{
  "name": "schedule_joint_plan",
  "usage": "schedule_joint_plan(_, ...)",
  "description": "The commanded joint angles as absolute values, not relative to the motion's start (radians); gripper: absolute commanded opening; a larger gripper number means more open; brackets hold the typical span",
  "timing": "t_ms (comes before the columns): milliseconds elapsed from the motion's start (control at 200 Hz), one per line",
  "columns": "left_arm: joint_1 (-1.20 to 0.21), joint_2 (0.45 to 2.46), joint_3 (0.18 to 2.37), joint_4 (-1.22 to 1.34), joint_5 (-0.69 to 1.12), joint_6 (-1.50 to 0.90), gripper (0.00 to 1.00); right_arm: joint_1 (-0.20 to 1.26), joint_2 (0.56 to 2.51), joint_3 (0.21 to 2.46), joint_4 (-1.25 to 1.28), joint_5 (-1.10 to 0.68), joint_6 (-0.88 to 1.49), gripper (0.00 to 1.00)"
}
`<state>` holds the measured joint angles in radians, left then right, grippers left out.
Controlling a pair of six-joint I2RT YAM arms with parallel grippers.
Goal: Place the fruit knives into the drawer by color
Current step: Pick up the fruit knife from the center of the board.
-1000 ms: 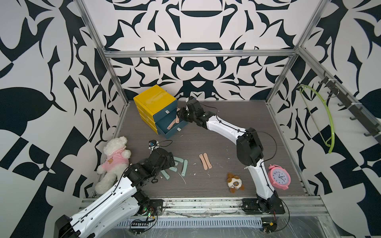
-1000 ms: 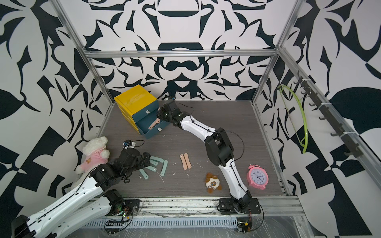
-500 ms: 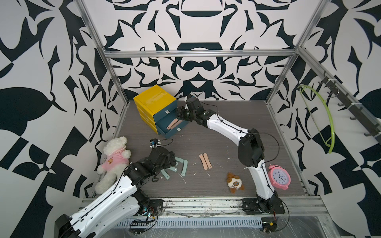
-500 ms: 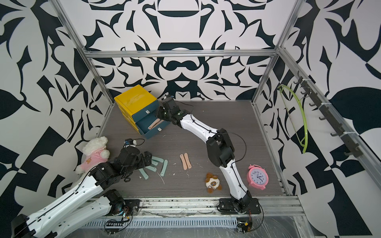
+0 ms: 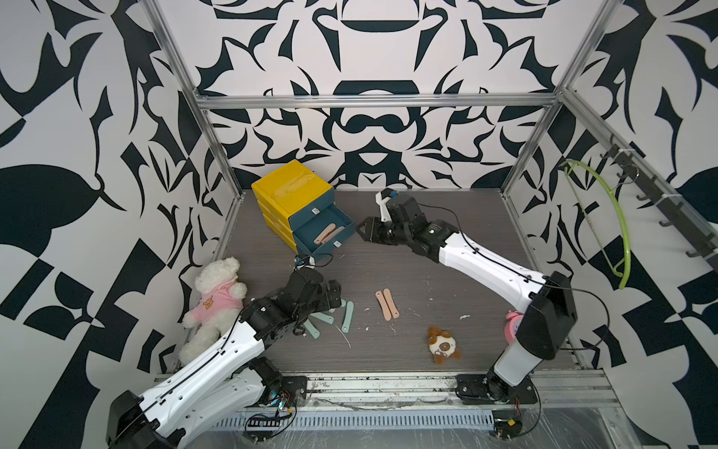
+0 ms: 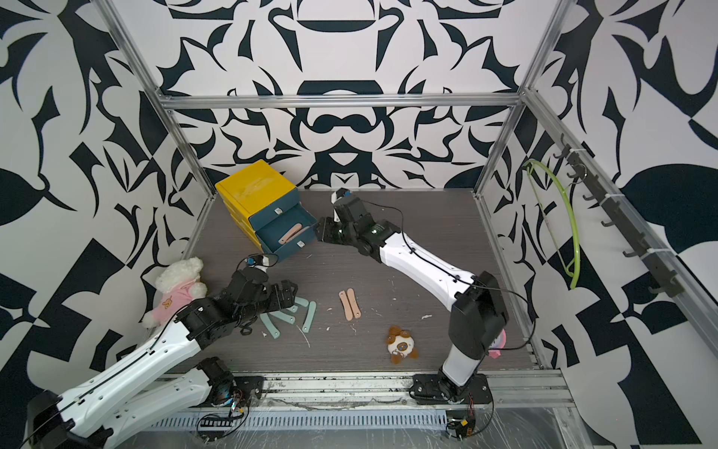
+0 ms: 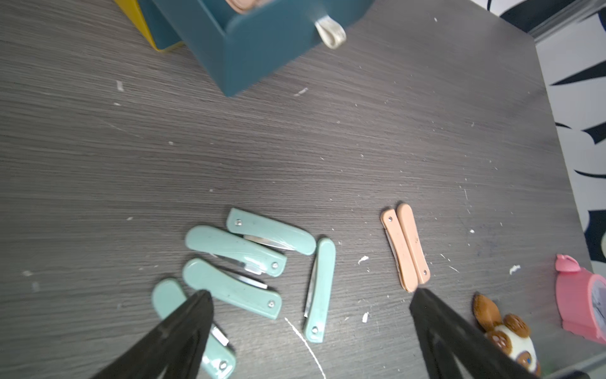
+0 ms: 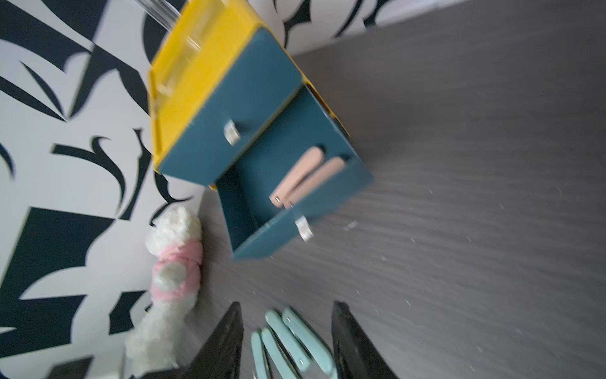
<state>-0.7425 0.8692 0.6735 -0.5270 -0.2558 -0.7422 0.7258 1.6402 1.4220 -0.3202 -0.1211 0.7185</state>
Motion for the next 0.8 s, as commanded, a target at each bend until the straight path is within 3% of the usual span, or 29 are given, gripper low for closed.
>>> schedule_joint_plan(0,-0.742,0.918,0.7,-0.462,-0.181,-0.713,0.99,0.727,1.544,1.298,-0.426,-0.072,0.668,0.47)
schedule_joint_plan(310,-0.742,1.012,0.692,-0.41,-0.156,-0.713,0.99,0.746,1.473,1.072,-0.586,-0.031,0.631,0.44)
schedule_joint_plan(480,-0.742,1.005,0.684,-0.418,-0.167,-0.713,0.99,0.836,1.572,1.097,-0.617,0.027,0.558,0.4)
schedule_joint_plan(795,-0.742,0.936,0.661,-0.476,-0.21,-0.704,0.99,0.938,1.686,1.137,-0.603,-0.043,0.567,0.39)
